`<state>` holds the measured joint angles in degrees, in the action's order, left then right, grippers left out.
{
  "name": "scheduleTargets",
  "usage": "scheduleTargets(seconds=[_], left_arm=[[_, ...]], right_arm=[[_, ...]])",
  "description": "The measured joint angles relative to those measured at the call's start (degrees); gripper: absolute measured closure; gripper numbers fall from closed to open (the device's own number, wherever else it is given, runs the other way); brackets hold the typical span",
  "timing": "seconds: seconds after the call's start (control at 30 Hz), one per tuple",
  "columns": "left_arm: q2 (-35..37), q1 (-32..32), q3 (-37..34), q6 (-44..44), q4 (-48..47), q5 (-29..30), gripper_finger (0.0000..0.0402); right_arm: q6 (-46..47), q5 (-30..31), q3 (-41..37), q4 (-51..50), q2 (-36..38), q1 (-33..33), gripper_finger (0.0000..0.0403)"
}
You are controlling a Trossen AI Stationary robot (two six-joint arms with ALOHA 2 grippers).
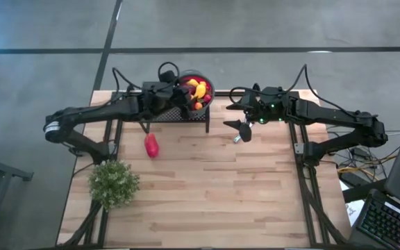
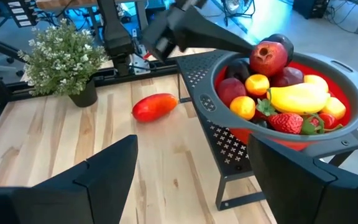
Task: Pick & Place Fruit
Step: Put the orange mango into the red gray strainer bowl on the shelf
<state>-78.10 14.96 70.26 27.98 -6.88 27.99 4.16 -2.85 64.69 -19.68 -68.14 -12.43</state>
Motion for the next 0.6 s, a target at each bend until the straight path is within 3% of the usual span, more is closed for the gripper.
scheduleTargets(seconds=[0.23, 0.6], left_arm=[[5.73, -4.01, 0.0, -4.7, -12.29, -1.15, 0.0072], [14.47, -11.16, 0.0, -28.72, -34.3, -2.04, 0.0072]], right_arm=[[-0.12, -0.02, 0.0, -0.09, 0.0, 0.02, 0.0121], [-1.59, -0.04, -0.83, -0.08, 0.0, 0.02, 0.0148]])
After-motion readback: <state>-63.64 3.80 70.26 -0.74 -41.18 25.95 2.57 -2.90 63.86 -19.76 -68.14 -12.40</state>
